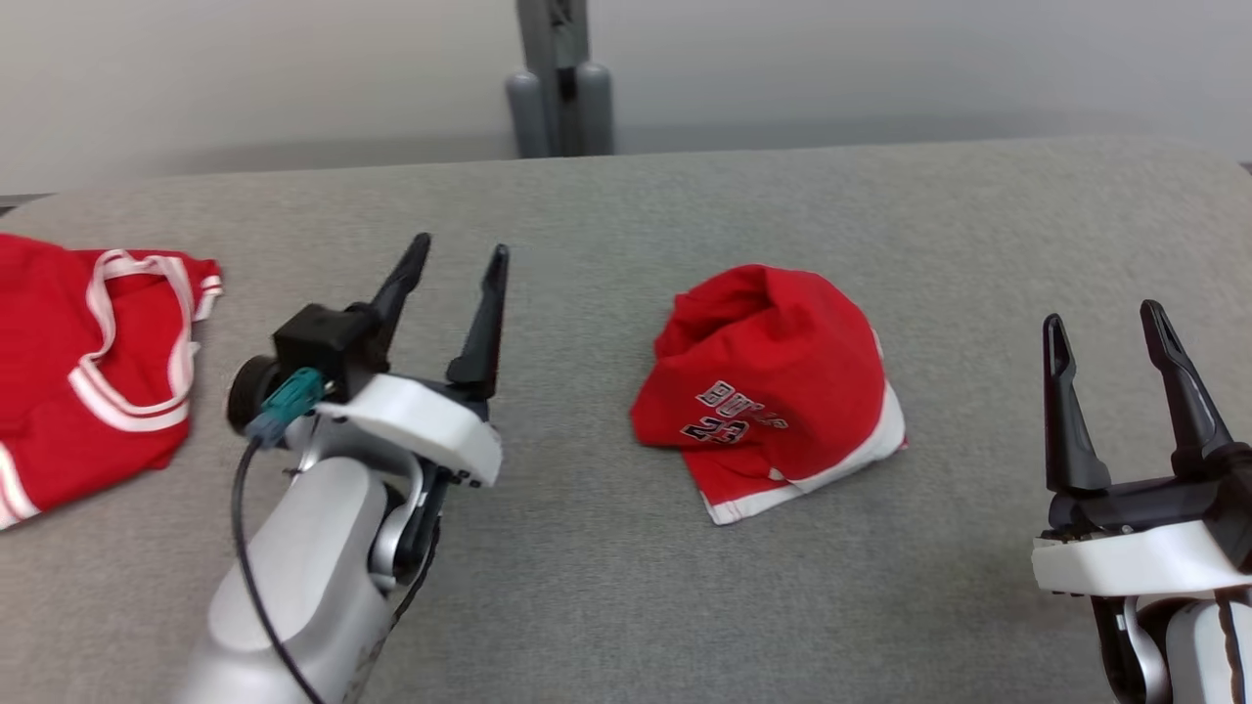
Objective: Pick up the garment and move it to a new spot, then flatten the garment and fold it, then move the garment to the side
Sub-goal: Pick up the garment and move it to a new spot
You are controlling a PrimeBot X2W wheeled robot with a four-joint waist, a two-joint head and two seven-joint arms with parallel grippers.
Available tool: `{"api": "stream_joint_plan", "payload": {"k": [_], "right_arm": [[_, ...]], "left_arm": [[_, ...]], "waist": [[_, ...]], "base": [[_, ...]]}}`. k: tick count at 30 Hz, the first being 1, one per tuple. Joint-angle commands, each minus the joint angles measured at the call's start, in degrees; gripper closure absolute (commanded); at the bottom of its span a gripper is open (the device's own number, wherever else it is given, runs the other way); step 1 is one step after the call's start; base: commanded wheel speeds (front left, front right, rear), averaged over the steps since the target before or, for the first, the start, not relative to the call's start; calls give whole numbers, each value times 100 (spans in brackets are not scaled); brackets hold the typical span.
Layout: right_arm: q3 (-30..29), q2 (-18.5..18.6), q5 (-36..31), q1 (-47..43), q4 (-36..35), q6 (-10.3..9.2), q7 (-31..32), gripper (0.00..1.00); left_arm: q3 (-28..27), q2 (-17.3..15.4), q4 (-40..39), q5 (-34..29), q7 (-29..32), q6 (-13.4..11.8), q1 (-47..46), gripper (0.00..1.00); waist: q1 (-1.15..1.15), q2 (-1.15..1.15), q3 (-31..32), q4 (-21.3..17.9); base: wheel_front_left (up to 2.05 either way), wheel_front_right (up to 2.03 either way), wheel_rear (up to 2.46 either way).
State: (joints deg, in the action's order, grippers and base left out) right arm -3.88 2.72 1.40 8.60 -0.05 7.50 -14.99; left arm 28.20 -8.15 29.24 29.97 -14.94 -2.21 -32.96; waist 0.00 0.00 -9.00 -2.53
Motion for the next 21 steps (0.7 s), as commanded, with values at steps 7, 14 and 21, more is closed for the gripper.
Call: {"api": "stream_joint_plan", "payload": {"k": [7, 14, 21], "right_arm": [[16, 32, -52, -191, 32, -2, -32, 0], [80, 32, -71, -345, 152, -2, -32, 0], [68, 32, -53, -427, 300, -2, -32, 0]], "left_arm": [[-899, -157, -1025, -278, -29, -238, 1102, 0], [-1448, 54, -1533, -539, -30, 35, 2096, 0], [-1896, 396, -1682, -843, -31, 234, 2580, 0]], "waist": [[0, 0, 354, 587], [0, 0, 427, 742], [0, 0, 483, 798]], "base": [[0, 0, 0], [0, 0, 0], [0, 0, 0]]}}
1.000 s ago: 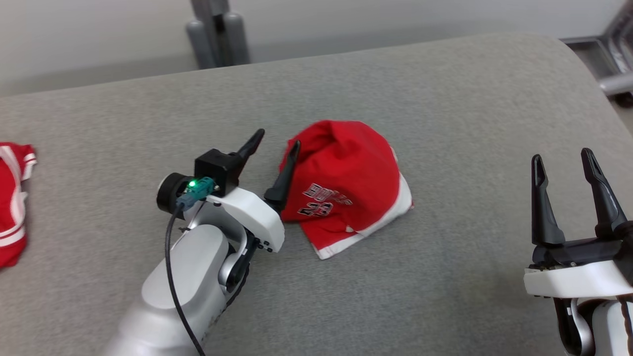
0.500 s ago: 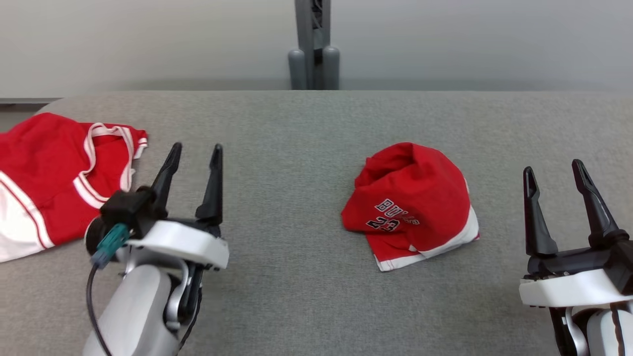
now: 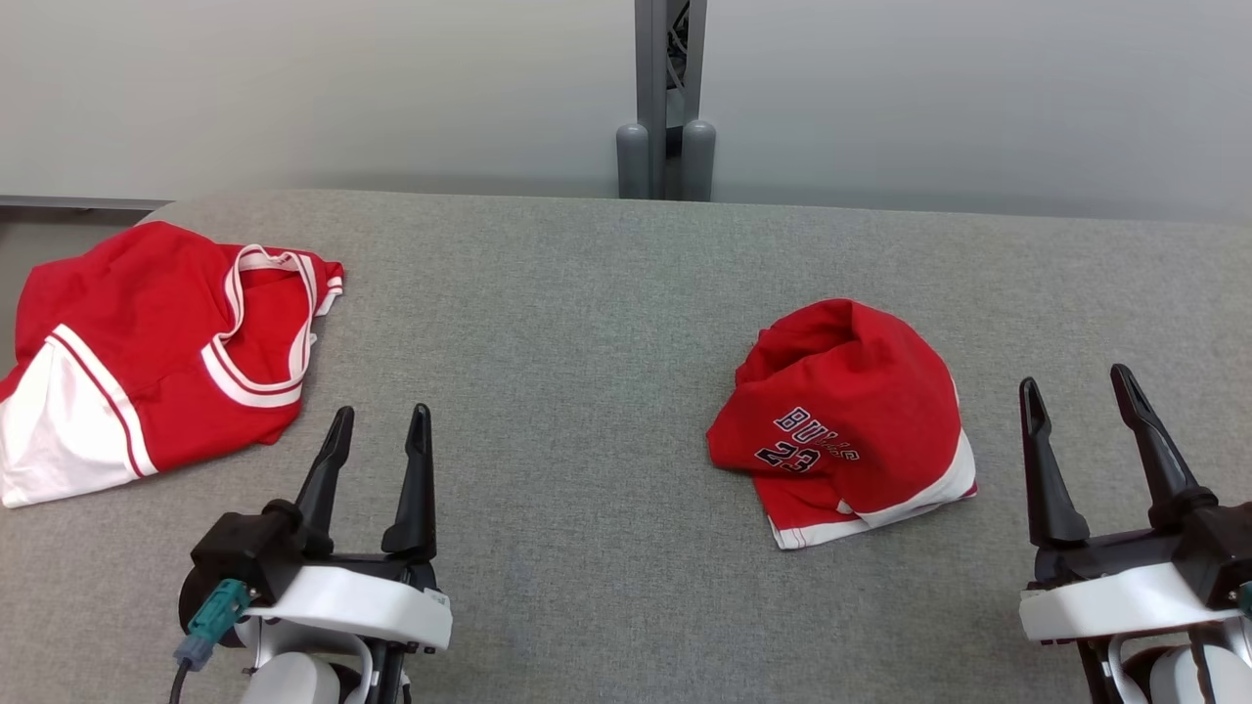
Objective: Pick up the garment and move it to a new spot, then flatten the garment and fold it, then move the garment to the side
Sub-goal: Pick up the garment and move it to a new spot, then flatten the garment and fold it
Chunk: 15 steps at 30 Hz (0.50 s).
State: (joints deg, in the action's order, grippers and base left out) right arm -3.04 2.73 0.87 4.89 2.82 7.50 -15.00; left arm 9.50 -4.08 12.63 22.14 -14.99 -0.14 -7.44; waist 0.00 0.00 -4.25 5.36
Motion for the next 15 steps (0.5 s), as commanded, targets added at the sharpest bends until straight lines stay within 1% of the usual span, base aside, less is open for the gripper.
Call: {"api": "stream_joint_plan", "payload": {"k": [1, 6, 8, 14, 15], "right_arm": [[-31, 30, 10, -57, 32, -2, -31, 0], [-164, 31, 192, -48, 275, -2, -30, 0], [-279, 31, 314, 125, 656, -2, 26, 0], [-212, 37, 718, 591, 1472, -2, 482, 0], [-212, 37, 718, 591, 1472, -2, 482, 0]], "left_arm": [[-51, 20, -27, -100, -25, 60, 48, 0], [-84, 71, 24, -383, -25, 207, 30, 0], [-68, 97, 61, -445, -26, 265, -47, 0], [-3, 107, 137, -527, -26, 327, -73, 0], [-3, 107, 137, -527, -26, 327, -73, 0]], "waist": [[0, 0, 16, 21], [0, 0, 22, 97], [0, 0, -25, 178], [0, 0, -215, 396], [0, 0, -215, 396]], "base": [[0, 0, 0], [0, 0, 0], [0, 0, 0], [0, 0, 0], [0, 0, 0]]}}
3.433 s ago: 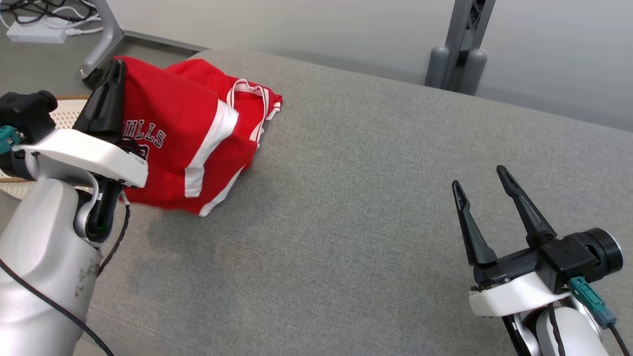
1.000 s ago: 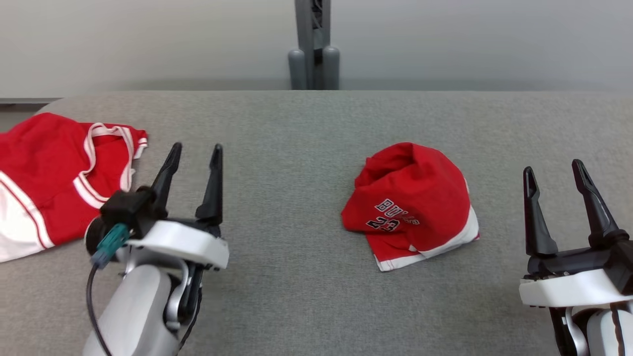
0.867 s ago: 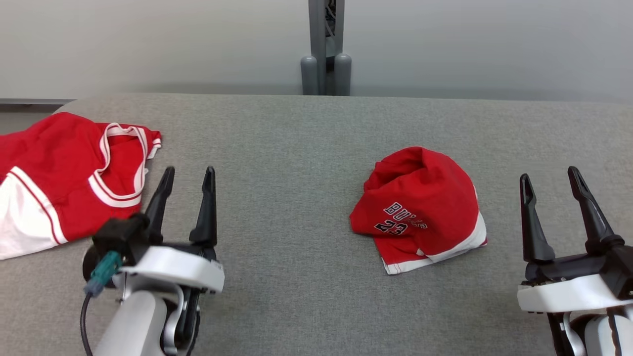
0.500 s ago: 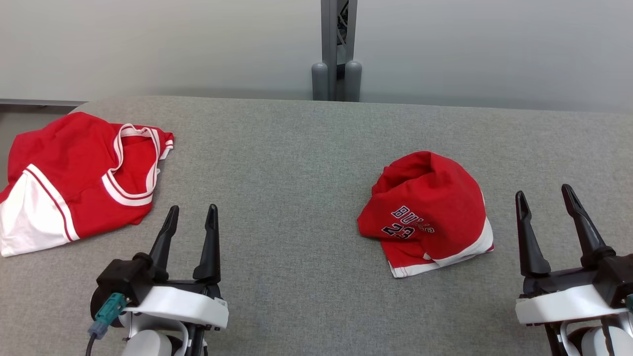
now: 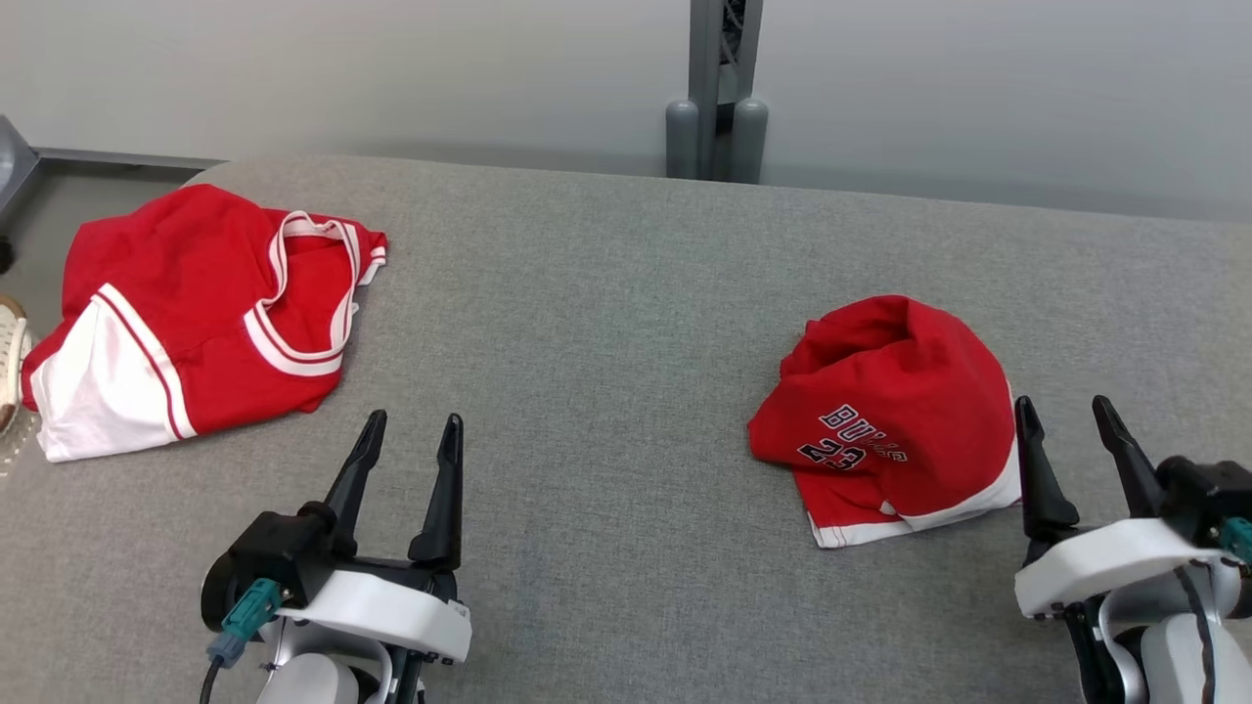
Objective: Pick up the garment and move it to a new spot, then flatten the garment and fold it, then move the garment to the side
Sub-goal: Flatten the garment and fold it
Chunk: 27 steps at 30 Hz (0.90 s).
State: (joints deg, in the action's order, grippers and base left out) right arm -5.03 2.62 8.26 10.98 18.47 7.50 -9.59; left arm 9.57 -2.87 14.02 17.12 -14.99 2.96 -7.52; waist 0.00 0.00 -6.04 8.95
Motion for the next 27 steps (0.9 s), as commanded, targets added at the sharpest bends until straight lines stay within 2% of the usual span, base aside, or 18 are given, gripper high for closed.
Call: {"api": "stream_joint_plan", "payload": {"k": [1, 5, 10, 16, 27], "right_arm": [[-41, 51, 64, 85, 38, -2, 31, 0], [-248, 41, 376, 516, 548, -2, 360, 0], [-471, 47, 239, 942, 997, -2, 663, 0], [-1049, 40, 242, 1436, 1550, -2, 954, 0], [-960, 44, 581, 1823, 2098, -2, 1474, 0]], "left_arm": [[15, -9, 11, -16, -26, 26, -75, 0], [82, -14, 47, 1, -26, 37, -154, 0], [167, -12, 29, 59, -26, 36, -257, 0], [271, -12, 18, 190, -26, -37, -389, 0], [386, -11, 3, 297, -26, -116, -538, 0]], "waist": [[0, 0, -75, 74], [0, 0, -215, 222], [0, 0, -367, 380], [0, 0, -532, 516], [0, 0, -636, 628]], "base": [[0, 0, 0], [0, 0, 0], [0, 0, 0], [0, 0, 0], [0, 0, 0]]}}
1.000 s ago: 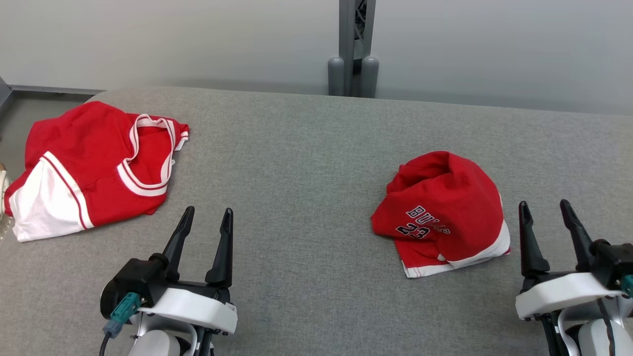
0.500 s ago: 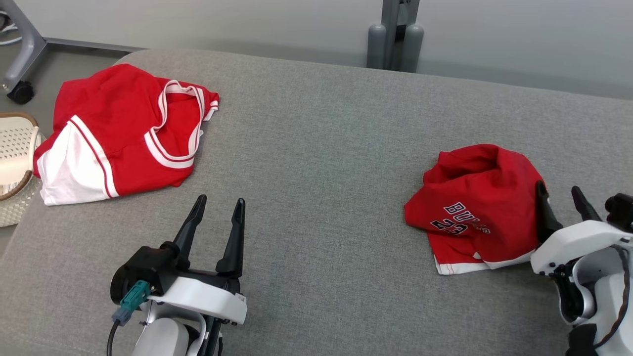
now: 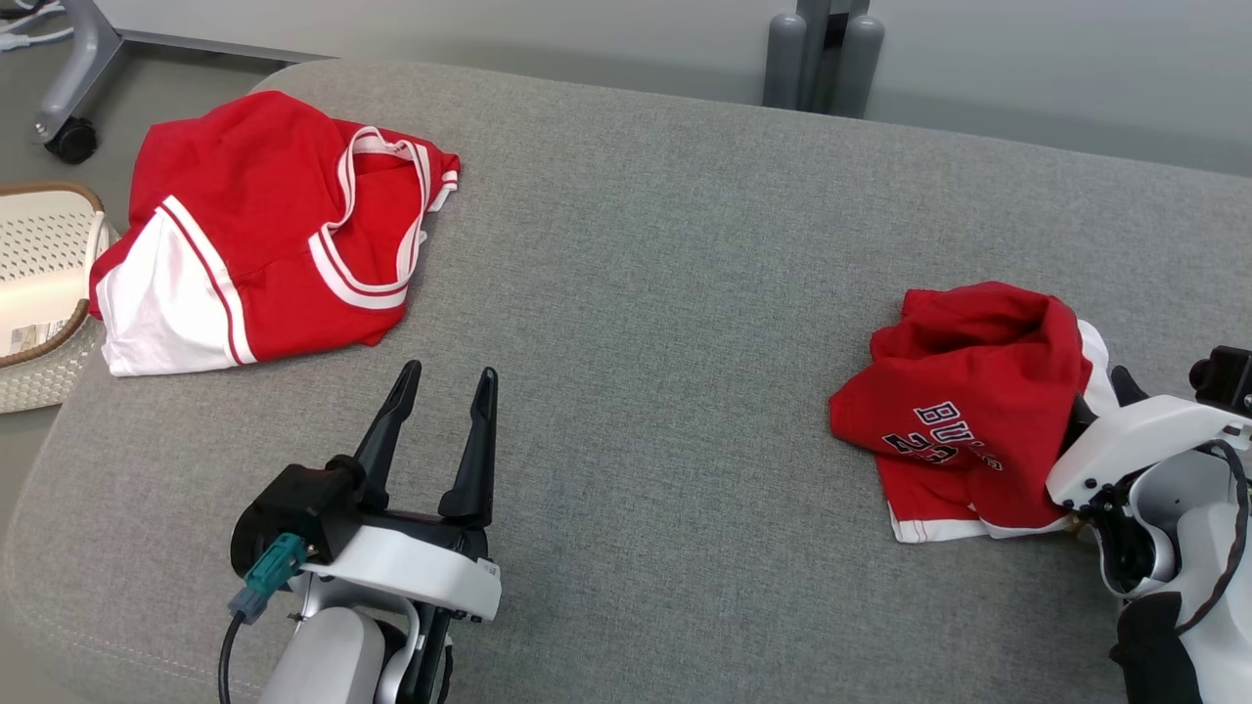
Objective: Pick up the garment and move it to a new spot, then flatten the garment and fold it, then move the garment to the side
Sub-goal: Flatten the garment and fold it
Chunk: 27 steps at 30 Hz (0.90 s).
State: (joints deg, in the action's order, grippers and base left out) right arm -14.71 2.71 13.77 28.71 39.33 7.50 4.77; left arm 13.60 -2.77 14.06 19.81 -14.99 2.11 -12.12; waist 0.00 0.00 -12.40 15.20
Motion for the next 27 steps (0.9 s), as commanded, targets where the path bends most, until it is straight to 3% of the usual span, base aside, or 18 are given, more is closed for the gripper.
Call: {"api": "stream_joint_plan", "payload": {"k": [1, 2, 15, 27], "right_arm": [[30, 33, 83, 67, 38, -2, 55, 17], [64, 33, 94, 84, 31, -2, 32, 100], [700, 110, 278, -68, -673, -2, -570, 100], [488, 493, -144, 213, -2189, -2, -484, 100]], "left_arm": [[-14, -21, 6, 32, -26, -34, -81, 0], [-16, -22, 14, 34, -26, -32, -83, 0], [-14, -23, 76, 108, -26, -79, 49, 0], [-16, -23, 77, 212, -26, -158, 249, 0]], "waist": [[0, 0, 1, 6], [0, 0, 5, 7], [0, 0, 391, -101], [0, 0, 853, -139]], "base": [[0, 0, 0], [0, 0, 0], [0, 0, 0], [0, 0, 0]]}}
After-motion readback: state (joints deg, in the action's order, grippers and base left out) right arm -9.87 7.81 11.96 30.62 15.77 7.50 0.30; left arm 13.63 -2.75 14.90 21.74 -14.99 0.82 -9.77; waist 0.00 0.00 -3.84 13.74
